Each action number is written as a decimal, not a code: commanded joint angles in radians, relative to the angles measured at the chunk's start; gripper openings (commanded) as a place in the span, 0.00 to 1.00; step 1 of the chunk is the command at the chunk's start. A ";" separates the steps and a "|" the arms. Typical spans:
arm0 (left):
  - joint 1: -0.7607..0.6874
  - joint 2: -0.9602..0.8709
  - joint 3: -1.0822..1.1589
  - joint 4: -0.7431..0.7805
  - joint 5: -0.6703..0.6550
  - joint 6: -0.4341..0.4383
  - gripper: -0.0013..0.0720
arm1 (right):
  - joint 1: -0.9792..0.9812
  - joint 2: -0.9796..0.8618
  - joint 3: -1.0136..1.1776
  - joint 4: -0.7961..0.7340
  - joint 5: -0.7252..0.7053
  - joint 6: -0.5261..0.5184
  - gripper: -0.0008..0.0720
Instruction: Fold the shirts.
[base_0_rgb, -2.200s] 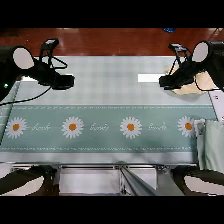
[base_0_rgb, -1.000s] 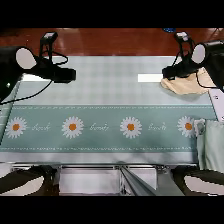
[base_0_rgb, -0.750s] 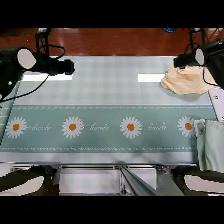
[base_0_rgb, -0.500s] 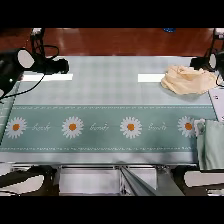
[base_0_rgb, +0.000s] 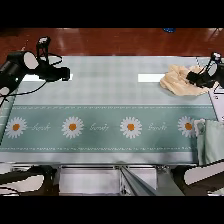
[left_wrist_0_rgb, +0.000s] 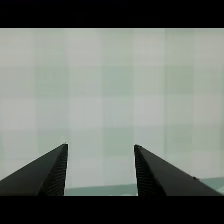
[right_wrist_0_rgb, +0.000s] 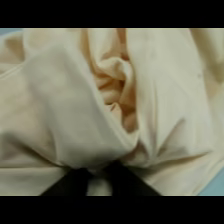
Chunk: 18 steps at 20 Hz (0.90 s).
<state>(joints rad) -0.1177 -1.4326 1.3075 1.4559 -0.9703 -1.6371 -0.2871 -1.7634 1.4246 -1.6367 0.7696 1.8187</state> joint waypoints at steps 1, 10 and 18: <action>0.001 0.045 -0.007 -0.008 -0.189 0.072 0.71 | 0.010 -0.014 0.011 0.208 0.056 -0.166 0.04; 0.001 0.633 -0.452 -0.141 -0.076 0.079 0.71 | 0.011 0.346 0.307 0.600 0.095 -0.458 0.04; 0.002 0.720 -0.607 -0.135 0.014 0.024 0.71 | 0.011 0.594 0.560 0.846 0.184 -0.584 0.04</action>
<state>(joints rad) -0.1173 -0.7334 0.7475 1.3228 -1.0058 -1.5875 -0.2768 -1.2415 1.9022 -0.8726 0.8913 1.2800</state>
